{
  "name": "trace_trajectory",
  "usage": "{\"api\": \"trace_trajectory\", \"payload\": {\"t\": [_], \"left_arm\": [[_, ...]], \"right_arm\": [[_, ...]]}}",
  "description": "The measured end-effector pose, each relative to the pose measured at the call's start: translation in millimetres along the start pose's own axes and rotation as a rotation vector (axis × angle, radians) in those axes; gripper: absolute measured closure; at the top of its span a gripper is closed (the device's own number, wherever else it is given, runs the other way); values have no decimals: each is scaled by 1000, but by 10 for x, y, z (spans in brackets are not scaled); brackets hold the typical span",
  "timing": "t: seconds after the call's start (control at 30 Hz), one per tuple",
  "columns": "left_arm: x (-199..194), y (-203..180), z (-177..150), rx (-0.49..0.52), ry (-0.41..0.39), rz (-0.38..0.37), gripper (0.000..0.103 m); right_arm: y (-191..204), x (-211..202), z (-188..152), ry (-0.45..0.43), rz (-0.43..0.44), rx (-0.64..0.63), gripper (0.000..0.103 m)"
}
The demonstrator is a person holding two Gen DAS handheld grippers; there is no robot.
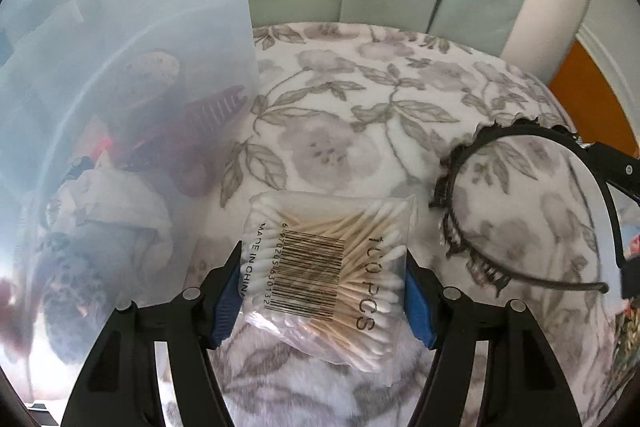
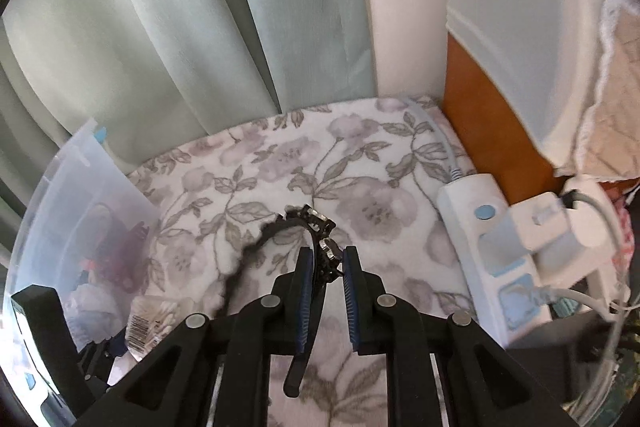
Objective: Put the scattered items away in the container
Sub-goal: 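Lift and carry the swab pack and headband over the clear box with both grippers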
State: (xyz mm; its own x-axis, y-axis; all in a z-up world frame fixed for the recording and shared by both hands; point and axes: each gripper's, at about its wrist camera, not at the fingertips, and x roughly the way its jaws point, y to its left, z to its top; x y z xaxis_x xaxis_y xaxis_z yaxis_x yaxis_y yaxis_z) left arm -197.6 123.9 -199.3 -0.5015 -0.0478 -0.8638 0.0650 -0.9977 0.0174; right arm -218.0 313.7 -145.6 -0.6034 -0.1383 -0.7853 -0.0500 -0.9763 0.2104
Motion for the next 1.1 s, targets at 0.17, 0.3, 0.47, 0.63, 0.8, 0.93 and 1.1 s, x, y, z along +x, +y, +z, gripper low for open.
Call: {"api": "trace_trajectory", "payload": {"t": [0.17,0.3,0.47,0.63,0.8,0.93,1.1], "left_arm": [[-243,12,-14,8,-24,-18,33],[-419,36,-19,8,-46,-26,33],[-598,98,-56,10,-69,-34,33],[-696,162,-56,0,-79,-42,33],[-810,220,-37,-25,-74,-77,33],[-898,213,-38,-28,-66,-117,33],[-1074,174,-13,-22,-80,-171,33]], "right_arm": [[33,-252,-56,-23,3,3,90],[57,-402,-95,-35,3,1,91],[103,-537,-171,-41,20,-2,92],[101,-668,-217,-51,46,15,95],[172,-833,-169,-83,53,-12,95],[222,-976,-125,-110,65,-15,95],[303,-1147,-76,-141,75,-29,95]]}}
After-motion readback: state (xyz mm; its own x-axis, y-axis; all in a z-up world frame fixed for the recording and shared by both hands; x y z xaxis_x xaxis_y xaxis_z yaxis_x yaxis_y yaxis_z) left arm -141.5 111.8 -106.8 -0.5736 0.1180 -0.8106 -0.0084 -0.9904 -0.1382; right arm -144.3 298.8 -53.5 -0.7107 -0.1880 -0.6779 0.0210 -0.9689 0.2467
